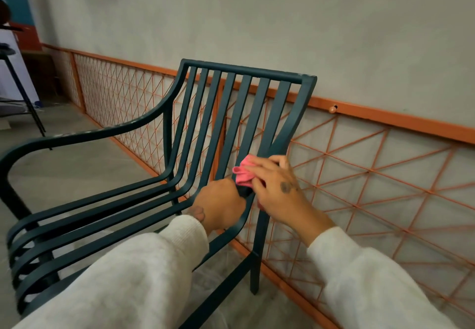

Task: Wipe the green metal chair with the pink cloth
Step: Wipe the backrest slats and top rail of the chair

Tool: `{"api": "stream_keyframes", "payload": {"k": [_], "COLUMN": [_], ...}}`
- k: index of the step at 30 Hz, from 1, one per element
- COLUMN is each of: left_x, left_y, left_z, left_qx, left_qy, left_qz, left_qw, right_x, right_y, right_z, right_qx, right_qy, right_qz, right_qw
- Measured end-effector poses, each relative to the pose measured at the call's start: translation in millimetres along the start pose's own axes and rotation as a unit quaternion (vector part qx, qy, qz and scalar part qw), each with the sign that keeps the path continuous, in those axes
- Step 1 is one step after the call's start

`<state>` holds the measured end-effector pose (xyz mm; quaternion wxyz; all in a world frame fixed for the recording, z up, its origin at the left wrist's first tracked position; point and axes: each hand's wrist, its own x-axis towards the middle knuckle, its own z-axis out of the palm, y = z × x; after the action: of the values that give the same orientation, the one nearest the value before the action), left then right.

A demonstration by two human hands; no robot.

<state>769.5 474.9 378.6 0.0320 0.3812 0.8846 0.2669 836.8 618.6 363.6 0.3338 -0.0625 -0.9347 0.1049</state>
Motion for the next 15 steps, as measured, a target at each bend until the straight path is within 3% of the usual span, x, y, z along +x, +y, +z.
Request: {"api": "stream_keyframes", "payload": {"k": [3, 6, 12, 15], "left_x": [1, 2, 3, 1], "left_y": [1, -1, -3, -2], "left_z": [1, 2, 3, 2], "left_qx": [0.003, -0.013, -0.023, -0.02], "left_qy": [0.008, -0.002, -0.005, -0.001], "left_qz": [0.008, -0.008, -0.021, -0.024], "left_qw": [1.0, 1.0, 1.0, 1.0], "right_x": [-9, 1, 39, 26], "right_y": [6, 25, 45, 27], "right_z": [-7, -24, -49, -26], "right_qx": [0.058, -0.002, -0.137, -0.062], "right_qy": [-0.043, -0.052, -0.001, -0.031], "right_qz": [-0.032, -0.068, 0.047, 0.037], "right_qw": [0.997, 0.996, 0.989, 0.997]}}
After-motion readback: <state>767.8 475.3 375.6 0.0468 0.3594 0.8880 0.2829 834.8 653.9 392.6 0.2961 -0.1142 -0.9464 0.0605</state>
